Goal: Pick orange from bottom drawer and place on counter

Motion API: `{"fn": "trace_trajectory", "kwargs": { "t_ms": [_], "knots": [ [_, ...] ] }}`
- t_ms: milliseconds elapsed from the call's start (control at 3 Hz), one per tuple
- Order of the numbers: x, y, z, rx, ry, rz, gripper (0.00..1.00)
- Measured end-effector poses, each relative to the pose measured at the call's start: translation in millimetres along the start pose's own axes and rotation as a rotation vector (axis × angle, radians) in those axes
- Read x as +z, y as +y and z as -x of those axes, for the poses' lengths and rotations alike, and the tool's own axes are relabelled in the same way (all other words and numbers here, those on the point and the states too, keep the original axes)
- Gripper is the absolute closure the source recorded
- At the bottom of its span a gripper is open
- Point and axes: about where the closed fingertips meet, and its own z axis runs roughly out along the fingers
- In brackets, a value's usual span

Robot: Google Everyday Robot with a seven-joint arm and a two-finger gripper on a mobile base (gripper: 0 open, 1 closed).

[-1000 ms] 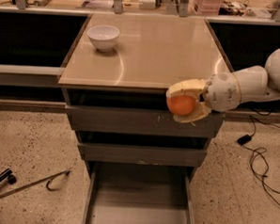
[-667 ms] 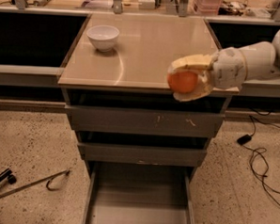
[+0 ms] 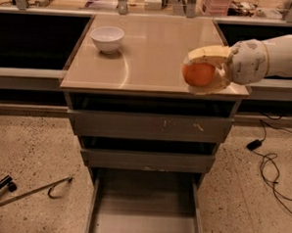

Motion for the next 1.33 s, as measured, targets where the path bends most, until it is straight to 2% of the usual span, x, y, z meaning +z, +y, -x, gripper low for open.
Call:
{"fn": "trace_trajectory", "kwargs": {
  "t_ms": [333,667,1000,1333],
  "knots": [
    [-5,-4,-28,-0.038,0.033,0.029,1.0],
    [2,-2,-80,-0.089,0.074,0.079,1.0],
    [8,-7,-118,-0.128,0.103,0.126,1.0],
    [5,-18,-147,-0.164,0.164,0.167,1.0]
  ]
}}
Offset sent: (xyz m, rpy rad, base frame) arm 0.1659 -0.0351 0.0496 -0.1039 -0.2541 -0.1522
